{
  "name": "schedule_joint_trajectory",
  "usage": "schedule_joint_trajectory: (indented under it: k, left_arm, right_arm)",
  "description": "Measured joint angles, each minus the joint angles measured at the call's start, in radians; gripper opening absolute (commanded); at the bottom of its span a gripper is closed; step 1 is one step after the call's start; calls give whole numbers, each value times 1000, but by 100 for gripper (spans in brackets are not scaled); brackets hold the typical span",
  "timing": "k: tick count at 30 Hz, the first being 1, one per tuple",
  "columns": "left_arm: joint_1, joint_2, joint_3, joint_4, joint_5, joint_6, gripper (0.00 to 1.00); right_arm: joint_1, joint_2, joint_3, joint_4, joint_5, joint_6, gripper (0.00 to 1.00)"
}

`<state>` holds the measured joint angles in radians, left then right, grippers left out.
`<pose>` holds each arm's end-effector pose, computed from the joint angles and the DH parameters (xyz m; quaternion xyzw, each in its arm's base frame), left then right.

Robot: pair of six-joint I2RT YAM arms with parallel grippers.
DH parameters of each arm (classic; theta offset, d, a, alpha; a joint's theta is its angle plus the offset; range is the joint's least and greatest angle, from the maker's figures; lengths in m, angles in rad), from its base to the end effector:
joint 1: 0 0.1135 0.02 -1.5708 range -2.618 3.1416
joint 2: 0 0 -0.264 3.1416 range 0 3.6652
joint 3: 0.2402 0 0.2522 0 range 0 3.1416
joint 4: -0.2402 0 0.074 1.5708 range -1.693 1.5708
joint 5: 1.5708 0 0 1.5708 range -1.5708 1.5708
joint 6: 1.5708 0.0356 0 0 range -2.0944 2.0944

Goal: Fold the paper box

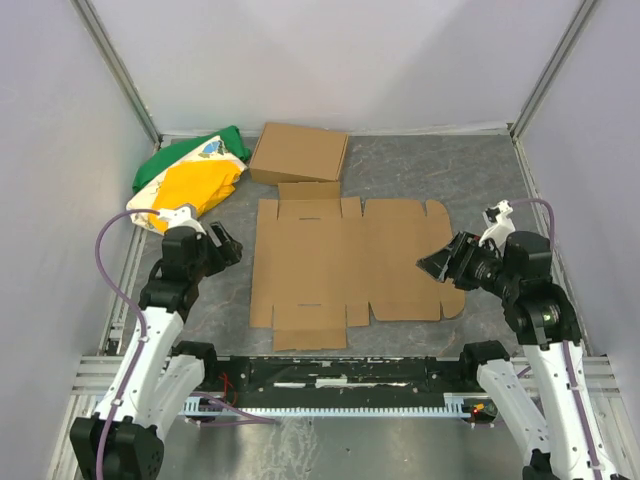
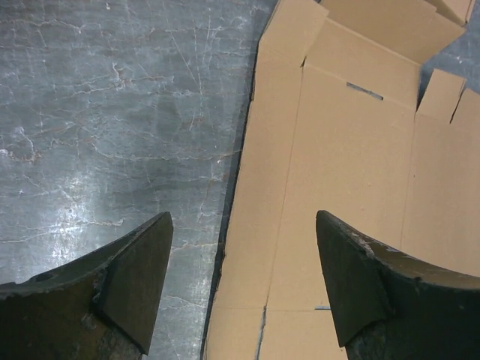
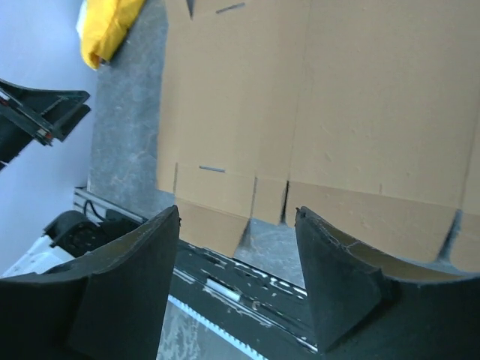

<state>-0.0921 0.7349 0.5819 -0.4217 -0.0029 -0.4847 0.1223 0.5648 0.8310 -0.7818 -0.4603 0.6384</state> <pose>0.1667 -0.0153 0.2529 -0.1720 0.8615 -0.1346 0.4583 0.1069 0.0291 0.3249 0.1036 0.8427 0.3650 0.3820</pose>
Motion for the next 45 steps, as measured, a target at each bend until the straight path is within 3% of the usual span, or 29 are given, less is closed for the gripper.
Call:
schedule_joint_trajectory:
  k: [1,4,17,24,31,45]
  left_arm:
    - [0,7,0,-1,5,0,87]
    - [0,29,0,-2,13,0,100]
    - [-12,256,9,146,87,-93,100]
    - [-125,504,176,145,38,-42,100]
    - [-196,699,206,129,-27,4,100]
    - [-199,756,205,159,-43,22,99]
  right_arm:
    - [0,10,10,-13,3,-14,79]
    - [0,23,24,-66,28,-54,82]
    - [0,134,13,-203,87,-118,77]
    - [0,50,9,-225,75,-129,78]
    - [0,69,7,-230,69,-148,78]
    - [0,76,6,-228,60,-169,78]
